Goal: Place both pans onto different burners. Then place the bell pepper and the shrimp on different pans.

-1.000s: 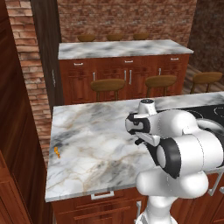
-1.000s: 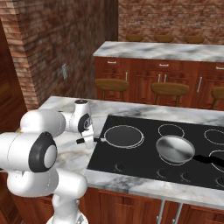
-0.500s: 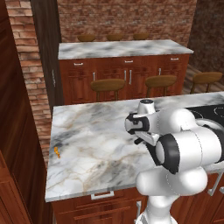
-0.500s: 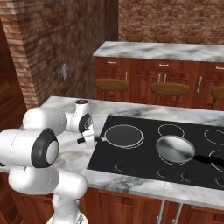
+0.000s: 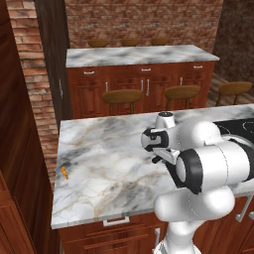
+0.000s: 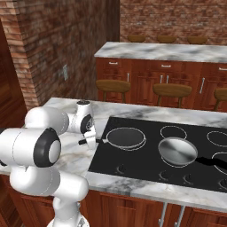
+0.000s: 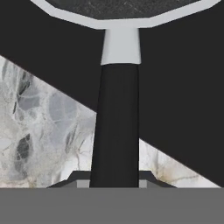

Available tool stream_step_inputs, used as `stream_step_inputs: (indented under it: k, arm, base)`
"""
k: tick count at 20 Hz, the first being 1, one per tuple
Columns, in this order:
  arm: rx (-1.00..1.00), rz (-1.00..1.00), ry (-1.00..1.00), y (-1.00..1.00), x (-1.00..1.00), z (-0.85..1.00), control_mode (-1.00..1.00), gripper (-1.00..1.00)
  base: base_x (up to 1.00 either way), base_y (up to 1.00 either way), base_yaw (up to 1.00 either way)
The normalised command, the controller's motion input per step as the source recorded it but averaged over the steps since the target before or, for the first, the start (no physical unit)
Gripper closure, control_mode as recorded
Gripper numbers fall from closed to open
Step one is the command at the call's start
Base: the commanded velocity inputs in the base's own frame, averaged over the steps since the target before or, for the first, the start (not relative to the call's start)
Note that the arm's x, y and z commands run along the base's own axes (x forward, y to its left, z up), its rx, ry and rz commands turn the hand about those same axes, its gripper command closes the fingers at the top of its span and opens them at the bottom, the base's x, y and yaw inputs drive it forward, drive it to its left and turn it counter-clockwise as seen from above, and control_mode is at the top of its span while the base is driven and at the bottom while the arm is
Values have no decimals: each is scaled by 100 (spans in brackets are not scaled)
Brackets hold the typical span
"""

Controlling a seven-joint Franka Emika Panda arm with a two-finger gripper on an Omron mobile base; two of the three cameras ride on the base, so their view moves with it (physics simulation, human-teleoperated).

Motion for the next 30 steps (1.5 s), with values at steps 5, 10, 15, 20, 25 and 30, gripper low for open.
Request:
stream_step_inputs:
  k: [5,10,15,20,25,30]
  arm:
    - [0,0,0,0,0,0,-100,-100]
    - [0,0,0,0,0,0,-100,-100]
    - [0,0,0,0,0,22,-100,-100]
    - [0,0,-1,15,0,53,-100,-100]
    - [0,14,0,59,-1,31,-100,-100]
    - [0,29,3,76,-2,1,-100,-100]
  base:
    - [0,0,0]
    - [0,0,0]
    - [0,0,0]
    - [0,0,0]
    - [0,0,0]
    - [0,0,0]
